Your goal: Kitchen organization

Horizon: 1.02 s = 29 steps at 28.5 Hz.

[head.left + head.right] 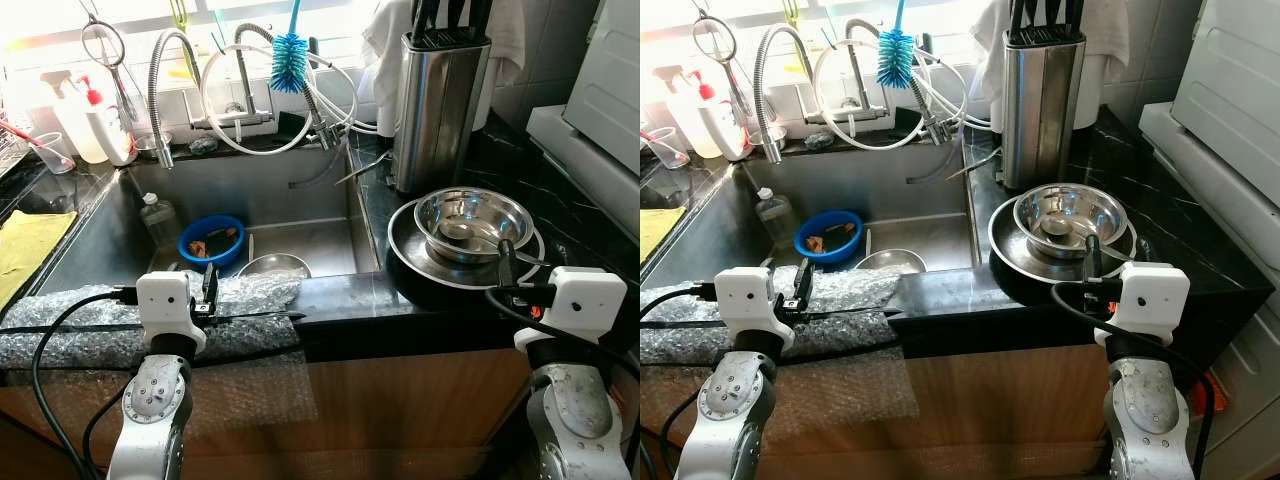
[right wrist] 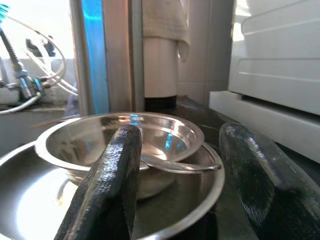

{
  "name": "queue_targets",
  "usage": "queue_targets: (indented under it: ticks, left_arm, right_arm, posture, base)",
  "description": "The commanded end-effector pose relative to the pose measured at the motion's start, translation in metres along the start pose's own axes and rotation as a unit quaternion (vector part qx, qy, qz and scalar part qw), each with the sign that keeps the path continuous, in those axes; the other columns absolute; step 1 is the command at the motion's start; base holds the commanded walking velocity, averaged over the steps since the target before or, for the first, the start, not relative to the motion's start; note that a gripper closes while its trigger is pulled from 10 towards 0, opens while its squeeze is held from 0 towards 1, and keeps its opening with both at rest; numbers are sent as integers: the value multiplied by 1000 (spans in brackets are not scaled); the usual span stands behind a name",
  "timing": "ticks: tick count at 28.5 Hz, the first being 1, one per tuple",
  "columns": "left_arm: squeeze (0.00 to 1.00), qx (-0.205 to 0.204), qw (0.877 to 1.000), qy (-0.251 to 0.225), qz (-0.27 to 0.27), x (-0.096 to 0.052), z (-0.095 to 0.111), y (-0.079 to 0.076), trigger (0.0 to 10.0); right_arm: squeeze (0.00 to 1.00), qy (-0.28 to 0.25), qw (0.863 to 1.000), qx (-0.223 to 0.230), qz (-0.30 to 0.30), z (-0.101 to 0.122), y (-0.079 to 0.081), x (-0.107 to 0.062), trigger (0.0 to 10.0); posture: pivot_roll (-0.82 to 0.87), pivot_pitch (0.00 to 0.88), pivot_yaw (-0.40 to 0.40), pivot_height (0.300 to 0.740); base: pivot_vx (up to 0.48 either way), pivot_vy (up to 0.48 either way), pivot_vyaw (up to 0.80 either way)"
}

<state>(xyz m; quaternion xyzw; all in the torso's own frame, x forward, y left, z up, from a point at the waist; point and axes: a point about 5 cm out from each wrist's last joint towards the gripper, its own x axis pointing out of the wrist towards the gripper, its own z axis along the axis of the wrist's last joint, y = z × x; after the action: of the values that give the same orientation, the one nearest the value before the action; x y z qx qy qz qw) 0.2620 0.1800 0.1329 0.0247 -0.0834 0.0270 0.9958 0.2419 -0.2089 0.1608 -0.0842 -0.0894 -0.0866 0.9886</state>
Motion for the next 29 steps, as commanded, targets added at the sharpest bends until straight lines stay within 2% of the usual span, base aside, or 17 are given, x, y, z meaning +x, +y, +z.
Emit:
queue_targets:
  ticks: [1, 3, 4, 5, 6, 7, 8, 9, 10, 13, 14, 21, 29]
  left_arm:
    - [0, 8, 1000, 7, 5, 0, -2, 2, 10000]
    - [0, 8, 1000, 6, 4, 1, -2, 2, 10000]
    - [0, 9, 1000, 6, 3, 0, -2, 2, 10000]
    - [0, 9, 1000, 6, 3, 0, -2, 2, 10000]
    - [0, 8, 1000, 6, 4, 0, -2, 2, 10000]
    - [0, 8, 1000, 6, 5, 0, -1, 2, 10000]
    - [0, 8, 1000, 6, 5, 0, -1, 2, 10000]
    - [0, 9, 1000, 6, 5, 0, -1, 2, 10000]
    - [0, 9, 1000, 7, 5, 0, -1, 2, 10000]
    - [0, 9, 1000, 8, 6, 0, -2, 2, 10000]
    - [0, 9, 1000, 8, 6, 0, -2, 2, 10000]
    - [0, 8, 1000, 9, 5, 0, -3, 1, 10000]
    - [0, 10, 1000, 5, 6, 1, -1, 0, 10000]
  right_arm:
    - [0, -1, 1000, 8, -6, 1, 1, 2, 4902]
    - [0, -5, 1000, 11, -8, 3, 1, 3, 4784]
    - [0, -2, 1000, 9, -8, 2, 1, 3, 3255]
    - [0, -2, 1000, 9, -8, 2, 1, 3, 3255]
    - [0, -2, 1000, 8, -9, 2, 1, 3, 3882]
    - [0, -2, 1000, 9, -9, 3, 1, 3, 3176]
    - [0, -2, 1000, 9, -9, 3, 2, 3, 3176]
    - [0, -2, 1000, 10, -9, 2, 2, 3, 2353]
    - [0, -1, 1000, 9, -8, 2, 2, 3, 706]
    - [0, 1, 1000, 10, -8, 2, 2, 3, 510]
    - [0, 2, 1000, 9, -9, 1, 2, 4, 1412]
    - [0, 4, 1000, 9, -7, 1, 3, 4, 1647]
    - [0, -10, 1000, 17, -6, 6, 5, 6, 941]
  posture:
    - [-160, 0, 96, 740]
    - [-160, 0, 96, 740]
    - [-161, 0, 98, 740]
    - [-161, 0, 98, 740]
    - [-159, 0, 98, 740]
    - [-159, 0, 98, 740]
    - [-159, 0, 98, 740]
    - [-158, 0, 96, 740]
    - [-158, 0, 96, 740]
    - [-155, 0, 95, 740]
    - [-155, 0, 95, 740]
    - [-156, 0, 92, 740]
    - [-156, 0, 96, 740]
  base:
    - [0, 0, 0]
    - [0, 0, 0]
    - [0, 0, 0]
    - [0, 0, 0]
    - [0, 0, 0]
    - [0, 0, 0]
    - [0, 0, 0]
    - [0, 0, 0]
    - [0, 0, 0]
    - [0, 0, 0]
    - [0, 0, 0]
    - [0, 0, 0]
    - [0, 0, 0]
